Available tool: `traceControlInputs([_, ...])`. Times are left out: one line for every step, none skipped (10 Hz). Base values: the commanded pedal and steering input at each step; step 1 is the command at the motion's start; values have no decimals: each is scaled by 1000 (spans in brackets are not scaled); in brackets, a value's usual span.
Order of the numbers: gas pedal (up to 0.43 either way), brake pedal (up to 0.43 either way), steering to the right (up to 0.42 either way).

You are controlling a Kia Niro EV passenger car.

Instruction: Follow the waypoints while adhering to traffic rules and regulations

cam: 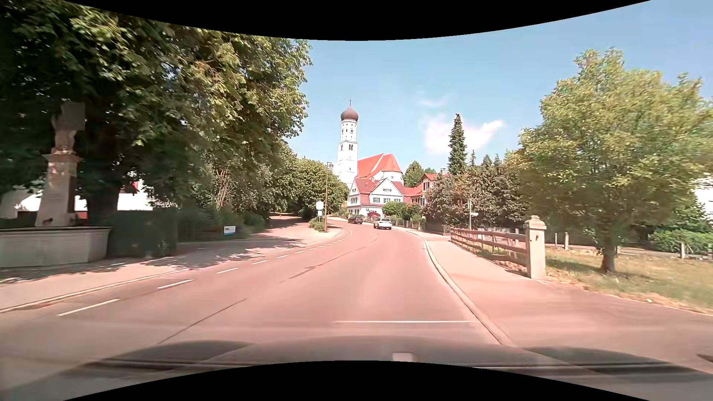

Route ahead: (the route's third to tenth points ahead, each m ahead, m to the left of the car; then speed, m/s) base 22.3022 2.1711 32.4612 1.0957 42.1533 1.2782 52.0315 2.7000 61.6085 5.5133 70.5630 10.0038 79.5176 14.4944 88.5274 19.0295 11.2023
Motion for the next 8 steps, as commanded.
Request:
traceControlInputs([130, 0, 34])
traceControlInputs([150, 0, 34])
traceControlInputs([157, 0, 33])
traceControlInputs([157, 0, 33])
traceControlInputs([169, 0, 33])
traceControlInputs([169, 0, 33])
traceControlInputs([169, 0, 32])
traceControlInputs([169, 0, 32])
